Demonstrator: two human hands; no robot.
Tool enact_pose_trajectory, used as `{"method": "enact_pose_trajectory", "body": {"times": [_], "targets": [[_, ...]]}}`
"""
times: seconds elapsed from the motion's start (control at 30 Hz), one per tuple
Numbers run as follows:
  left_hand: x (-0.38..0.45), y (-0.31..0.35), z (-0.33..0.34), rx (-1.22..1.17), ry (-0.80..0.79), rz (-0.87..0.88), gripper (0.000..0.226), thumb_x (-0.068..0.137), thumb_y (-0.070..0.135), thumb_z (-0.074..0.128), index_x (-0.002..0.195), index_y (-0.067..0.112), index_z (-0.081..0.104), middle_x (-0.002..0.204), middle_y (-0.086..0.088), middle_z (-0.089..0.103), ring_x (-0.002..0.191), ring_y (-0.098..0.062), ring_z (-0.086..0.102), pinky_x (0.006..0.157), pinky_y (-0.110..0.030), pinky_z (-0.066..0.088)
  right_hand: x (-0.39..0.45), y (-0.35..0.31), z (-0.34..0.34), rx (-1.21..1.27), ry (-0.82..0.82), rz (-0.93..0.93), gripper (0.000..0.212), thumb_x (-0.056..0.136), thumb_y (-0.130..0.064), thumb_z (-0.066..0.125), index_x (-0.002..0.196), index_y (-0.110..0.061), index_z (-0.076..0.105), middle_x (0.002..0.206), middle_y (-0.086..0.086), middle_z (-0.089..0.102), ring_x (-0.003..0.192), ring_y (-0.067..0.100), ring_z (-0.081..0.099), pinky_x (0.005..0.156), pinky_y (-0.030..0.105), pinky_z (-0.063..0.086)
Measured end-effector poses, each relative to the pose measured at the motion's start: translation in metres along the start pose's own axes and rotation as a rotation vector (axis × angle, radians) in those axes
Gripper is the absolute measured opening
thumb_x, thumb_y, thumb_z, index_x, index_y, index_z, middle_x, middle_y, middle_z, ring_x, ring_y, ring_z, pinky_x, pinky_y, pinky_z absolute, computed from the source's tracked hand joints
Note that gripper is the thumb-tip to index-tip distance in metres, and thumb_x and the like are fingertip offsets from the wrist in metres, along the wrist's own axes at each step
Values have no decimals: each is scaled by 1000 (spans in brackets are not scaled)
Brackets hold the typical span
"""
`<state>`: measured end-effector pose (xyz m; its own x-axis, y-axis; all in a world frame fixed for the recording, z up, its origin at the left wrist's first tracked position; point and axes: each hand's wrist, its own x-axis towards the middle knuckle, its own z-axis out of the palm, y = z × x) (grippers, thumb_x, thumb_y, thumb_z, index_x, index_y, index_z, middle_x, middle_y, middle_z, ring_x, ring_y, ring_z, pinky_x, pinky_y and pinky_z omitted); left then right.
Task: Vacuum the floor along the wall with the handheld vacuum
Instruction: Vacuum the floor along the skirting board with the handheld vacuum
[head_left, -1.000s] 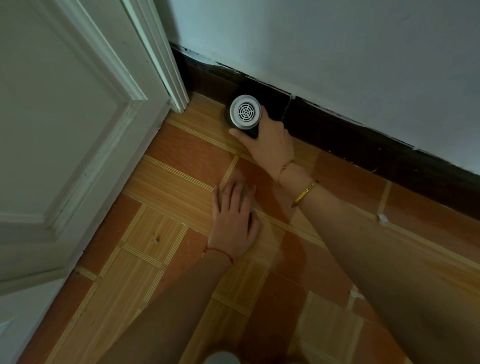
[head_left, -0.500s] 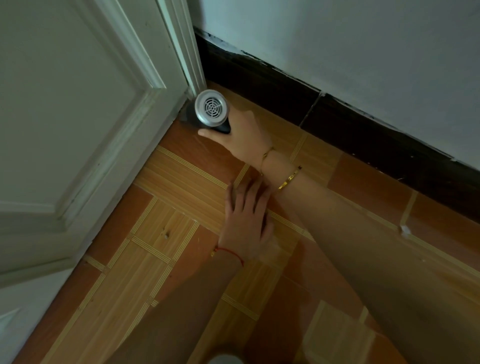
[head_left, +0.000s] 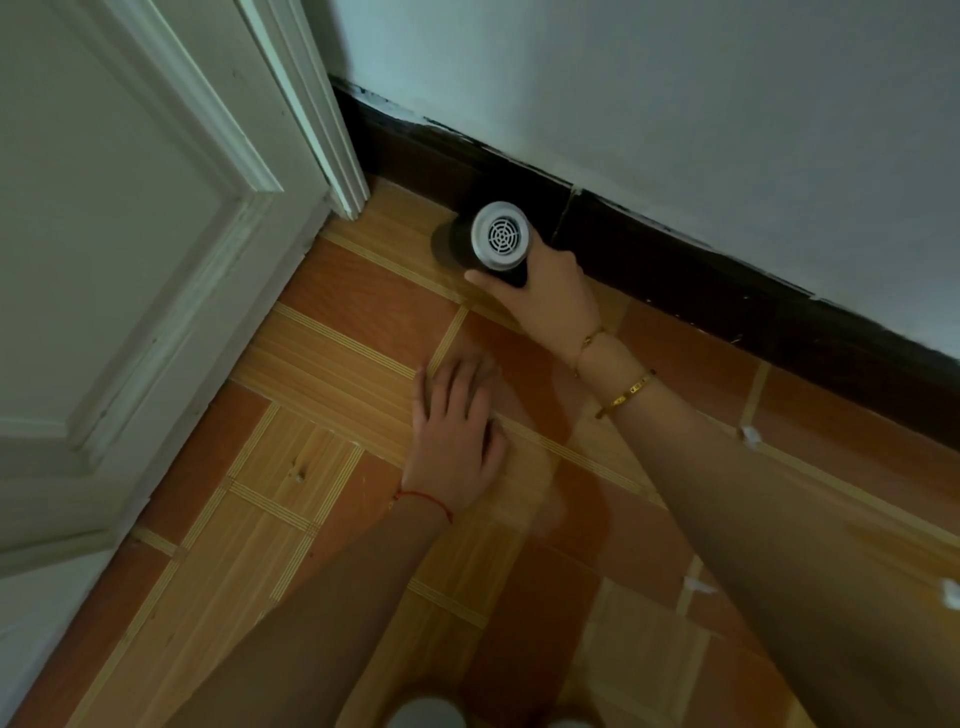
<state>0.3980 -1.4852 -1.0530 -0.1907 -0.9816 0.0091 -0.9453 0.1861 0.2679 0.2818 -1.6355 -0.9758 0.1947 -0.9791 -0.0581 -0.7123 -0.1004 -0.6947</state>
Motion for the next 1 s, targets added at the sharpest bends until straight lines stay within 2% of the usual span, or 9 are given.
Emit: {"method": "enact_pose_trajectory", "body": {"times": [0.13, 0.2, 0.33, 0.5, 0.63, 0.77, 1.0], "targets": [[0, 1, -2, -14, 2, -19, 55, 97, 34, 40, 148, 12, 42, 152, -11, 41, 146, -31, 30, 121, -60, 12, -19, 13, -16, -166, 110, 55, 72, 83, -60, 61, 140, -19, 42, 115, 5, 68, 99, 24, 66, 74, 36, 55], [0, 1, -2, -17, -7, -24, 56, 96, 34, 41, 148, 13, 42, 152, -11, 40, 147, -31, 29, 121, -60, 12, -31, 22, -25, -198, 155, 90, 73, 83, -61, 60, 140, -18, 42, 112, 6, 68, 96, 25, 66, 71, 36, 54], [0, 2, 0, -42, 16, -22, 54, 95, 32, 46, 146, 14, 43, 151, -11, 41, 146, -30, 30, 121, -60, 13, -55, 33, -33, -154, 180, 130, 69, 83, -61, 61, 137, -21, 44, 115, 4, 67, 101, 26, 65, 75, 39, 55], [-1, 2, 1, -62, 33, -27, 54, 94, 29, 48, 146, 14, 42, 152, -11, 41, 146, -30, 29, 121, -60, 13, -81, 41, -43, -111, 102, 156, 76, 81, -59, 64, 141, -20, 42, 120, 6, 67, 106, 26, 64, 83, 43, 55], [-2, 3, 2, -47, 35, -30, 51, 97, 30, 42, 145, 13, 44, 152, -11, 41, 146, -30, 29, 121, -59, 14, -97, 57, -61, -154, 157, 217, 76, 81, -61, 62, 142, -20, 41, 119, 6, 67, 106, 25, 64, 81, 40, 55], [-1, 4, 5, 6, 23, -27, 52, 98, 31, 38, 146, 12, 43, 152, -12, 41, 146, -32, 30, 121, -59, 14, -112, 75, -79, -165, 251, 321, 78, 81, -63, 60, 141, -18, 41, 116, 9, 67, 104, 28, 64, 78, 43, 56], [-1, 8, 5, 60, 20, -38, 53, 96, 31, 36, 145, 11, 42, 152, -15, 41, 145, -34, 31, 121, -60, 15, -139, 77, -77, -144, 184, 299, 75, 80, -66, 59, 135, -16, 48, 112, 5, 69, 99, 23, 66, 77, 40, 57]]}}
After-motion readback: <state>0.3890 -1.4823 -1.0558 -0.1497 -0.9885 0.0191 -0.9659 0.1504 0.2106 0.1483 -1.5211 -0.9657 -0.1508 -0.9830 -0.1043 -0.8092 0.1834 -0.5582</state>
